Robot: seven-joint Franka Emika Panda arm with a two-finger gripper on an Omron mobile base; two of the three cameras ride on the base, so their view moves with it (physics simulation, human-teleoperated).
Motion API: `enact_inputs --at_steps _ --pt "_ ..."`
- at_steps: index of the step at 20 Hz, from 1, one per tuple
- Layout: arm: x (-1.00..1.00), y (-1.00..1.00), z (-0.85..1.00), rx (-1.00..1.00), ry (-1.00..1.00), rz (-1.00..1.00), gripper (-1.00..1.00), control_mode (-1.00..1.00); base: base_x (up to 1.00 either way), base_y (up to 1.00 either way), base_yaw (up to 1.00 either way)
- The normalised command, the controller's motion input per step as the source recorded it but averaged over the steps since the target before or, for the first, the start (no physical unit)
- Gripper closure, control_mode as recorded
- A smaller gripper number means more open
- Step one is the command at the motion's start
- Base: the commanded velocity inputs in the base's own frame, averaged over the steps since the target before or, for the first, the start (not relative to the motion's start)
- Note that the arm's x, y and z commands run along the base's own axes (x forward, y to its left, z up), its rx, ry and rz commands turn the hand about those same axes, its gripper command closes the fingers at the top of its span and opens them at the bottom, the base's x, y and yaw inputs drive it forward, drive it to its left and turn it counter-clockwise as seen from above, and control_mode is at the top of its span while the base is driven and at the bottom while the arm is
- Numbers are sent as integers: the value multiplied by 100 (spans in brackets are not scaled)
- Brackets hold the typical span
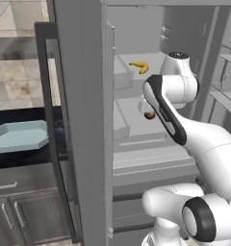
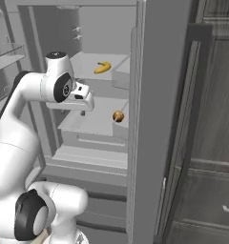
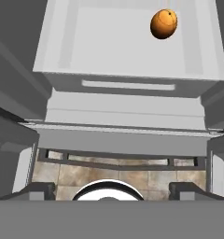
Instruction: Pick the banana and orange from the fridge and place them inside the tupperware on the counter.
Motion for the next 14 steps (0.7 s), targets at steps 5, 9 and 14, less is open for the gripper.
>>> enact_inputs --at_steps 5,9,14 --pt "0 0 0 0 0 0 -100 100 39 -4 0" --pt "0 0 0 0 0 0 -100 100 44 -8 0" --pt "0 0 0 0 0 0 -100 100 50 -10 0"
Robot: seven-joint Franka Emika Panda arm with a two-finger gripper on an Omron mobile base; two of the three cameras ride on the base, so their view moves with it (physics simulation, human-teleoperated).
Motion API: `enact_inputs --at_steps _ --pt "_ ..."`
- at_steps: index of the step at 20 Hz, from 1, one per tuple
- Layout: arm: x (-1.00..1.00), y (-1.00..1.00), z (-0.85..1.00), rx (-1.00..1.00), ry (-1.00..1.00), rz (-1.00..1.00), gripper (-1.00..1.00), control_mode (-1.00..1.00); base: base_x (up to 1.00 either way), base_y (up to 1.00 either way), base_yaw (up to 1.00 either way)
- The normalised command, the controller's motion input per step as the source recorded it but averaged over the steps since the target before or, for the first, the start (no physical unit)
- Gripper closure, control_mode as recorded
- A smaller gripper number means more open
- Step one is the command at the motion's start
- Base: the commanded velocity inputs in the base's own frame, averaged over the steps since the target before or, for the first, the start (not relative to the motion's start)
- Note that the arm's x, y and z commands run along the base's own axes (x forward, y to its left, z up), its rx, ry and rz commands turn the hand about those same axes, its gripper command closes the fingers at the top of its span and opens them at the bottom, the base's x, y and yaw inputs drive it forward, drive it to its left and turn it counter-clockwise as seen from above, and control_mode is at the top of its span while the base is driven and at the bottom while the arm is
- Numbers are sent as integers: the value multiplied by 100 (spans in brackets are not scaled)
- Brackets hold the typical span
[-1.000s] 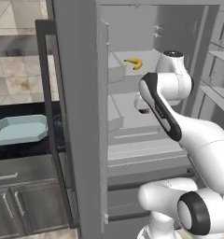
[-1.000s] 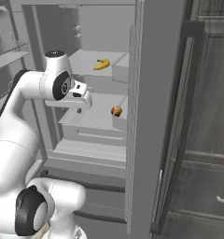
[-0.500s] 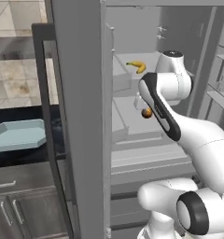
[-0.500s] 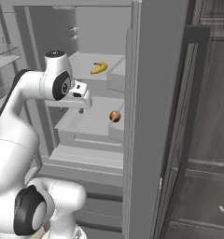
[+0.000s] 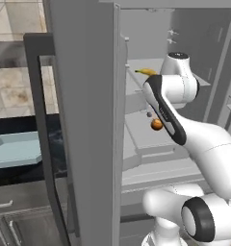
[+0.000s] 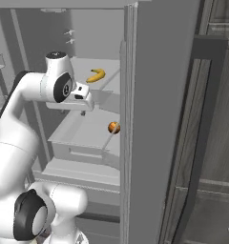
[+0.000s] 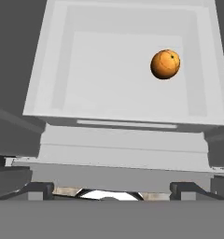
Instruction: Pick the banana and orange from the fridge and place them inside the tupperware on the counter.
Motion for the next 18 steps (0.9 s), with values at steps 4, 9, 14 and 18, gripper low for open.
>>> enact_inputs --at_steps 4,9,14,18 --pt "0 0 0 0 0 0 -100 100 36 -2 0" --pt "-1 -2 -16 1 -3 0 -100 -100 0 0 0" --pt "-18 -8 -60 0 -16 0 -100 -100 0 0 0" --pt "-28 -24 -69 0 -16 -8 -100 -100 0 0 0"
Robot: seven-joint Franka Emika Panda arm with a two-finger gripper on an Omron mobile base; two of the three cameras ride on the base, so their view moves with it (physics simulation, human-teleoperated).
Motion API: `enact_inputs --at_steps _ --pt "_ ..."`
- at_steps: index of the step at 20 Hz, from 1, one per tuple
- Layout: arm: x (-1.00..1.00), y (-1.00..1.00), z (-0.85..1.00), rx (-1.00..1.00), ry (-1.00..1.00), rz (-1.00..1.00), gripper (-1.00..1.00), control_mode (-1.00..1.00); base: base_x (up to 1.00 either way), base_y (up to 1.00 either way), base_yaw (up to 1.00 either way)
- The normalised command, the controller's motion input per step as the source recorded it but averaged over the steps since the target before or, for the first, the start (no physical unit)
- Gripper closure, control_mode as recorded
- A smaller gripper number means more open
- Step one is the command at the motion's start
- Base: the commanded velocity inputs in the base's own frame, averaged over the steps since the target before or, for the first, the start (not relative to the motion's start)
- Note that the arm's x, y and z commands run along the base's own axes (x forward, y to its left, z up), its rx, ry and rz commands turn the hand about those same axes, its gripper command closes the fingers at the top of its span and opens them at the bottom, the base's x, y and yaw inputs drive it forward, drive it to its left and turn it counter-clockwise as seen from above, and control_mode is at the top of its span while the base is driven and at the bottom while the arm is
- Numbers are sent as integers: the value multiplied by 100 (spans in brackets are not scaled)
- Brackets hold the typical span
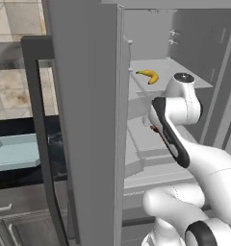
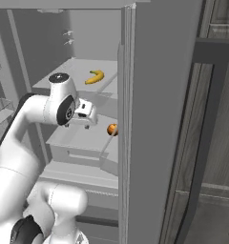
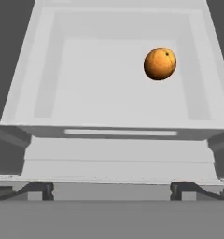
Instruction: Pick the banana and orange from the fridge and place them inside the tupperware on the counter.
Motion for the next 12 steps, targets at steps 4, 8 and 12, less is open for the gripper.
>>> enact_inputs --at_steps 4,8,12 --pt "-14 -32 -54 0 -15 -15 -100 -100 0 0 0" --pt "4 -33 -22 0 -2 -29 -100 -100 0 0 0" --pt "42 -37 -3 3 0 -14 -100 -100 0 0 0"
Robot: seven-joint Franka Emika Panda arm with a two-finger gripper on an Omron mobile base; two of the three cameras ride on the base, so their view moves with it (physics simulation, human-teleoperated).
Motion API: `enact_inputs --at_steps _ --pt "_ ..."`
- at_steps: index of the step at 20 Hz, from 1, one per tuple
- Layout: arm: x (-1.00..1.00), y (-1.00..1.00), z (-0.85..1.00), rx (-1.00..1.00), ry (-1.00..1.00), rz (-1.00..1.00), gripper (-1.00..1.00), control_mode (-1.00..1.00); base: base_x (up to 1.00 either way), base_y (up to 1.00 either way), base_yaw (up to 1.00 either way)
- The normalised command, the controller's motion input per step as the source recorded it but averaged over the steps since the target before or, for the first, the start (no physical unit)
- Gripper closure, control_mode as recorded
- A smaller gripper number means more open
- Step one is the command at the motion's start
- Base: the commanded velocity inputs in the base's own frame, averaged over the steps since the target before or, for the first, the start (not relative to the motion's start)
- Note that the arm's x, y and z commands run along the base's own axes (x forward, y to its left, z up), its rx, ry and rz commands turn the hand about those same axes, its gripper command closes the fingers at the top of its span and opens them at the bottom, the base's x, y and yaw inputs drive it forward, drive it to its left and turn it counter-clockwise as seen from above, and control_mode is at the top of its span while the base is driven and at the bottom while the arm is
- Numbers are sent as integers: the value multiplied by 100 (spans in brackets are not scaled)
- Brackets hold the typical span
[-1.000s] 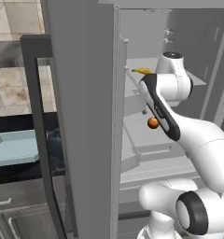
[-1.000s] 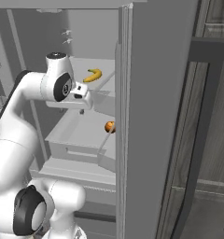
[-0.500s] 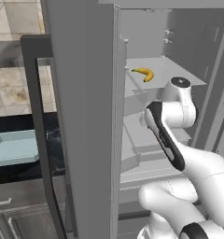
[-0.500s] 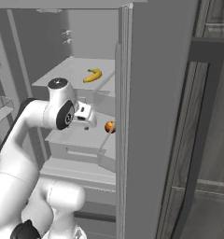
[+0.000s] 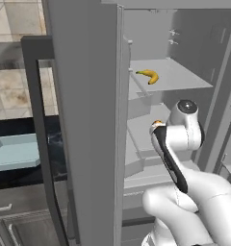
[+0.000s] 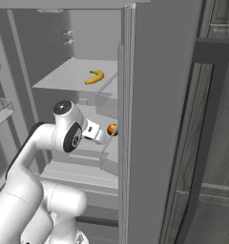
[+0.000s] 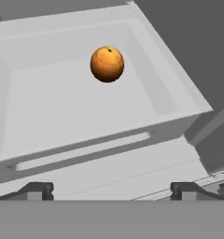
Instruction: Pick the banana and orange from the fridge and place them inside the tupperware on the counter.
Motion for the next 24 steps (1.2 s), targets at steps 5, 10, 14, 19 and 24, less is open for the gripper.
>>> enact_inputs --at_steps 5,10,14,19,24 --pt "51 -31 -2 11 -3 -1 -100 -100 0 0 0" --pt "45 -19 -11 1 -7 2 -100 -100 0 0 0" --pt "48 -5 -10 0 0 2 -100 -100 0 0 0" --pt "30 0 -12 0 0 0 -100 -100 0 0 0" --pt "30 0 -11 0 0 0 -100 -100 0 0 0"
